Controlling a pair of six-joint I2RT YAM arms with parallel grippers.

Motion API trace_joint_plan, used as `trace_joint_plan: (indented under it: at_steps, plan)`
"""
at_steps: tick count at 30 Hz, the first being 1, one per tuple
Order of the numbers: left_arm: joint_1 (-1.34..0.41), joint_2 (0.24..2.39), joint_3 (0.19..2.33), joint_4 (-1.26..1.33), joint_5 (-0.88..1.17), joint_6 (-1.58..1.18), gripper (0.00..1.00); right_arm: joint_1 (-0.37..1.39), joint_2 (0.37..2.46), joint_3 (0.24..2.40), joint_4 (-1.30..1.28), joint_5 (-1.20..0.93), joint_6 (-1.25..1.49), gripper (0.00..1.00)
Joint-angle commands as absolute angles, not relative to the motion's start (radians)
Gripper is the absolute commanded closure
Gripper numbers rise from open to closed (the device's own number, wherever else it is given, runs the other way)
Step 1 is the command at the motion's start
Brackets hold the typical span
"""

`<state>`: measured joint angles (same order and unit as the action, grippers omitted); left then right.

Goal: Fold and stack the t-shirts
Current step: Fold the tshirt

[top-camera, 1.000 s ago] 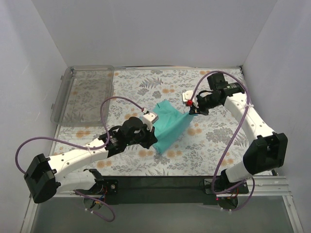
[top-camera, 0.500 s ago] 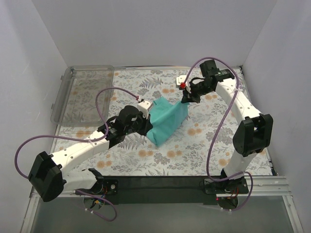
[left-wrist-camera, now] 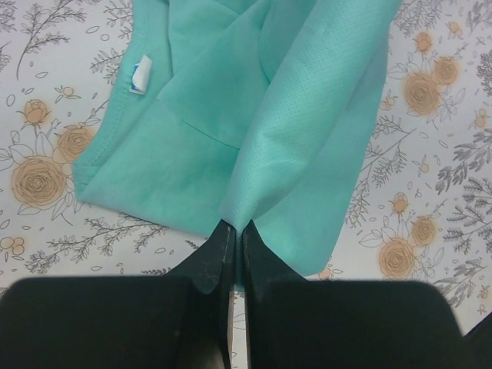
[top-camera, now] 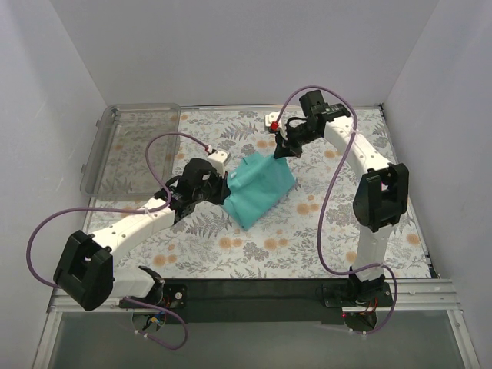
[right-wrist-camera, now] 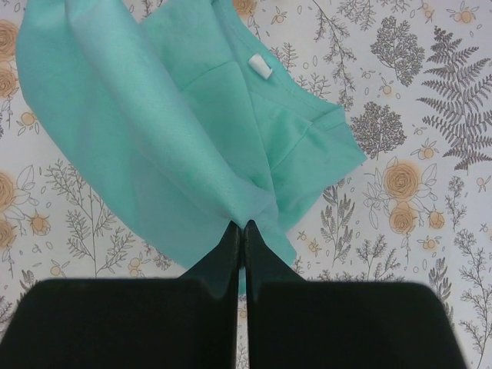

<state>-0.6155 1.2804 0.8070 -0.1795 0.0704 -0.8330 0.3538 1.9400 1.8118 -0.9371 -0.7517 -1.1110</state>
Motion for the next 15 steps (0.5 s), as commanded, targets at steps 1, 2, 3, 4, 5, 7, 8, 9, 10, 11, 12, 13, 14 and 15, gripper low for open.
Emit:
trace_joint_plan:
  at_steps: [1, 2, 3, 4, 5, 7, 8, 9, 10, 11, 12, 13, 14, 15]
  plan:
    - [-0.585, 1.29, 0.811, -0.133, 0.074, -0.821, 1.0, 0.359, 1.966, 1.881, -0.899, -0.776, -1.06, 0.99]
    - [-0.58, 1.298, 0.815, -0.133, 0.077, -0.819, 1.0, 0.36, 1.974, 1.891, -0.896, -0.775, -1.054, 0.99]
    - [-0.572, 1.31, 0.818, -0.133, 0.074, -0.819, 1.0, 0.362, 1.982, 1.894, -0.89, -0.775, -1.048, 0.99]
    - [-0.568, 1.319, 0.819, -0.132, 0.075, -0.821, 1.0, 0.365, 1.994, 1.896, -0.888, -0.776, -1.045, 0.99]
    - [-0.565, 1.324, 0.821, -0.132, 0.075, -0.821, 1.0, 0.368, 2.002, 1.896, -0.884, -0.775, -1.042, 0.99]
    - [-0.555, 1.341, 0.821, -0.13, 0.072, -0.821, 1.0, 0.376, 2.023, 1.898, -0.87, -0.775, -1.032, 0.99]
    - [-0.554, 1.345, 0.821, -0.129, 0.069, -0.821, 1.0, 0.377, 2.031, 1.899, -0.864, -0.77, -1.026, 0.99]
    - [-0.548, 1.353, 0.821, -0.127, 0.06, -0.821, 1.0, 0.38, 2.039, 1.905, -0.855, -0.769, -1.022, 0.99]
    - [-0.543, 1.362, 0.821, -0.127, 0.057, -0.819, 1.0, 0.385, 2.054, 1.91, -0.848, -0.767, -1.014, 0.99]
    - [-0.54, 1.367, 0.821, -0.127, 0.052, -0.819, 1.0, 0.388, 2.062, 1.916, -0.844, -0.762, -1.009, 0.99]
    - [-0.534, 1.371, 0.819, -0.127, 0.046, -0.819, 1.0, 0.39, 2.071, 1.924, -0.838, -0.761, -1.006, 0.99]
    - [-0.526, 1.379, 0.819, -0.126, 0.035, -0.819, 1.0, 0.394, 2.085, 1.934, -0.833, -0.756, -0.994, 0.99]
    - [-0.526, 1.384, 0.818, -0.124, 0.031, -0.819, 1.0, 0.396, 2.091, 1.942, -0.828, -0.753, -0.988, 0.99]
    - [-0.519, 1.387, 0.816, -0.123, 0.026, -0.818, 1.0, 0.397, 2.097, 1.947, -0.819, -0.752, -0.982, 0.99]
